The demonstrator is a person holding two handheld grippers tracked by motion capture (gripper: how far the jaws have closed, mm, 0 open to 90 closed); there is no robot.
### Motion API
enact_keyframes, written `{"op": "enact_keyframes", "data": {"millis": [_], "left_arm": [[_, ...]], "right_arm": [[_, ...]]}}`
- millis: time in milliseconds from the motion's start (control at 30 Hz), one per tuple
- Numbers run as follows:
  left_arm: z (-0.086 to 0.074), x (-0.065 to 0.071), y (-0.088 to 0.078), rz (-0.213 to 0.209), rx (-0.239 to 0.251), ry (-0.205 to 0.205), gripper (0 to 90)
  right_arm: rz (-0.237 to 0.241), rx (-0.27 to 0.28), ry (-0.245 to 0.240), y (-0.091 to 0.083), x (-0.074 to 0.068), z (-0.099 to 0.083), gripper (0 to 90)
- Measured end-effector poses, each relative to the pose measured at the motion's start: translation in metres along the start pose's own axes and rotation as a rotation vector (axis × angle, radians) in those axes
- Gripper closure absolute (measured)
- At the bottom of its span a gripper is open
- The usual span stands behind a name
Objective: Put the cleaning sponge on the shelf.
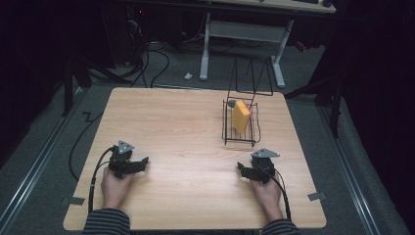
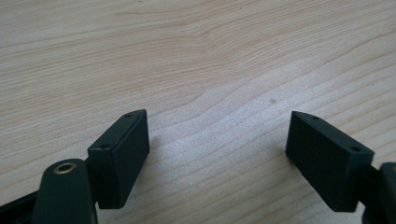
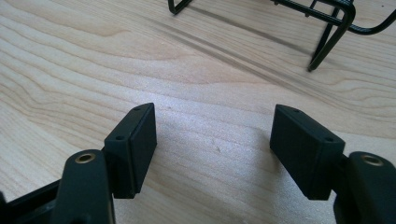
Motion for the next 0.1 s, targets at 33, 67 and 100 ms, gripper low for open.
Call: {"op": "enact_keyframes", "data": {"millis": [33, 67, 100], "left_arm": [[0.0, 0.0, 0.0, 0.0, 0.0, 0.0, 22.0], [0.0, 0.0, 0.0, 0.0, 0.0, 0.0, 22.0], [0.0, 0.0, 0.0, 0.0, 0.0, 0.0, 22.0]], "right_arm": [[0.0, 0.0, 0.0, 0.0, 0.0, 0.0, 32.0], [0.0, 0.0, 0.0, 0.0, 0.0, 0.0, 32.0], [0.0, 0.0, 0.0, 0.0, 0.0, 0.0, 32.0]]}}
Point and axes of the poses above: each handheld gripper's, and its own axes: y roughly forward along the jaws, z roughly out of its top, x roughly to its right, the point moved 5 cm from there along y, roughly forward along the jaws, and after that the axes turned 14 degrees about y, right-handed, at the moved point
